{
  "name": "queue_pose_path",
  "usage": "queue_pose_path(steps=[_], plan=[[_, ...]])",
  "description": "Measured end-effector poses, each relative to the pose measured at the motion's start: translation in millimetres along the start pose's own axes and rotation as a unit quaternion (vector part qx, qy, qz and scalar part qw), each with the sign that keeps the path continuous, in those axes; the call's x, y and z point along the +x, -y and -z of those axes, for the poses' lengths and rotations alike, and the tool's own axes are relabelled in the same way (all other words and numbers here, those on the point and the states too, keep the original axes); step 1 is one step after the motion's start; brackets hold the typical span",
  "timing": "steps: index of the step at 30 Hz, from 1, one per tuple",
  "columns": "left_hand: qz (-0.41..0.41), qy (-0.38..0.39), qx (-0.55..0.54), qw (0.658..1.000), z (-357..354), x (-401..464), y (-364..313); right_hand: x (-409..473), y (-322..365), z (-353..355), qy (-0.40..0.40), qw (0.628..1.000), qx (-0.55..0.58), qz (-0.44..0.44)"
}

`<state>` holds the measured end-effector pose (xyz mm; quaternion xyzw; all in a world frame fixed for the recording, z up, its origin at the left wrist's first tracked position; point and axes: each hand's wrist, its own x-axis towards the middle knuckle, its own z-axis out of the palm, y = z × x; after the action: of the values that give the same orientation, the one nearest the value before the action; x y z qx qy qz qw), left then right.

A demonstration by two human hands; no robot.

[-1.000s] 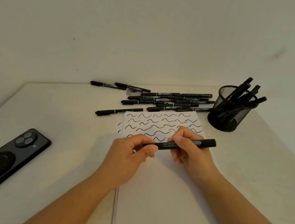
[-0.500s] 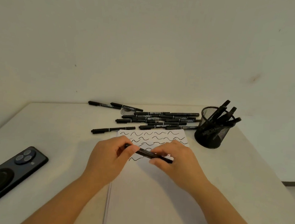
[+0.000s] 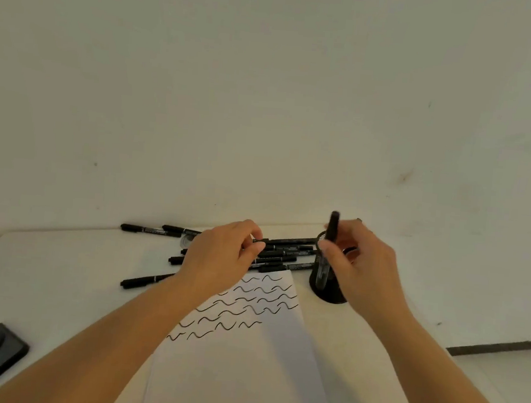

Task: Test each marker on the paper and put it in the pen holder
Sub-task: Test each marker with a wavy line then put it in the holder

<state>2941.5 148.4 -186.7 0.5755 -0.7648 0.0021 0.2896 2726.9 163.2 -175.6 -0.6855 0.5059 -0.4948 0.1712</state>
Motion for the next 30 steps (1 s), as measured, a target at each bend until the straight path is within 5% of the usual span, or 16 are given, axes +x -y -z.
queue_pose_path(steps=[9,18,30], plan=[[0.031,0.132,0.071,0.988,-64,76,25,28,-22,32,-0.106,0.993,0.05,-0.023],[0.072,0.202,0.102,0.971,-101,103,44,36,-44,21,-0.013,0.998,0.001,-0.056],[0.092,0.232,0.099,0.963,-105,127,61,47,-42,-14,0.065,0.976,-0.205,0.03]])
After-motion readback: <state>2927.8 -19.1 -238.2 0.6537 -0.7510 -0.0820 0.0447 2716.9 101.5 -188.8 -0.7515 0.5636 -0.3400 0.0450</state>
